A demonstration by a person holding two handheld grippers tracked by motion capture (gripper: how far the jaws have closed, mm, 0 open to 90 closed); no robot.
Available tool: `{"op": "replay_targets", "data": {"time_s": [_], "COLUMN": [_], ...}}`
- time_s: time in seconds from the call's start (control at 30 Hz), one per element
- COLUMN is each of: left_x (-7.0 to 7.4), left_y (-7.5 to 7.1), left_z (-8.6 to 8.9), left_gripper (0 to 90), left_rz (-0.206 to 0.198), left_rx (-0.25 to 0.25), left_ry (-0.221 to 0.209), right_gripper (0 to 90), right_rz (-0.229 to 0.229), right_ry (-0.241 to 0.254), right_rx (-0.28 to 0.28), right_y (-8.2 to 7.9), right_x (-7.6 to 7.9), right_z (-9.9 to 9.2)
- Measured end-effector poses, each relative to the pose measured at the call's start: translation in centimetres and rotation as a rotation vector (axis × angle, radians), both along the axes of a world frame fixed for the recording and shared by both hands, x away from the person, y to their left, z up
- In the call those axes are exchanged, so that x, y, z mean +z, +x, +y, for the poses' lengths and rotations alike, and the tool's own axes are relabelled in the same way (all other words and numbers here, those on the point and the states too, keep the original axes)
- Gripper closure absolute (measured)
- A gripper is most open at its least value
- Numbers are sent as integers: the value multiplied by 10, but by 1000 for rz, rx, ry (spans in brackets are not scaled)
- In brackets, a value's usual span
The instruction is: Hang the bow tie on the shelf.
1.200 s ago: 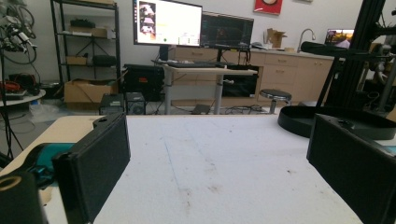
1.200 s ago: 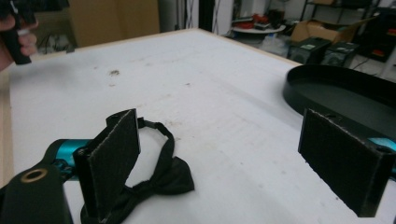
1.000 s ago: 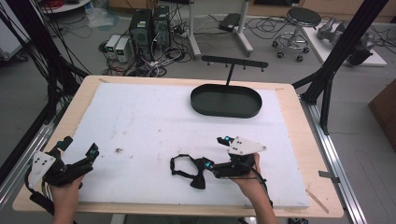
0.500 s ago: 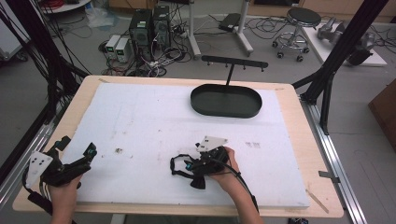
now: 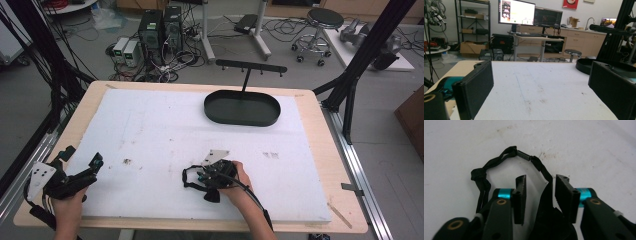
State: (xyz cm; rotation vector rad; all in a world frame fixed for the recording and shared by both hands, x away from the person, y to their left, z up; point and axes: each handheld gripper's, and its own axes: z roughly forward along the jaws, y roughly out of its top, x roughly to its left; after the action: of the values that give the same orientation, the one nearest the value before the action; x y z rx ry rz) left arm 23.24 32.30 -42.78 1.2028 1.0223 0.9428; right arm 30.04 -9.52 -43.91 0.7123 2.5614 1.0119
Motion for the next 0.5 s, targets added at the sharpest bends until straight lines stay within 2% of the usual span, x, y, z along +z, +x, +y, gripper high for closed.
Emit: {"op": "replay_targets", "data": {"time_s": [0.07,0.2,0.3,0.5], "left_x": [0,-1,0,-1], "left_y": [0,0,0,0], "left_z": [0,-1,-2,-1], "left_gripper": [65,65,65,65], "left_rz": [2,3,2,4], "left_rx": [0,-5,-5,-3], "left_ry": [3,7,8,7], "right_gripper": [711,858,877,878], "right_rz": [16,10,-7,-60], "right_ry": [-1,-15,-25,7], "right_rx": [-1,-9,-14,-38], "right_y": [0,-1,-2,-7], "right_x": [-1,0,1,6], "right_z": [0,0,0,-2]}}
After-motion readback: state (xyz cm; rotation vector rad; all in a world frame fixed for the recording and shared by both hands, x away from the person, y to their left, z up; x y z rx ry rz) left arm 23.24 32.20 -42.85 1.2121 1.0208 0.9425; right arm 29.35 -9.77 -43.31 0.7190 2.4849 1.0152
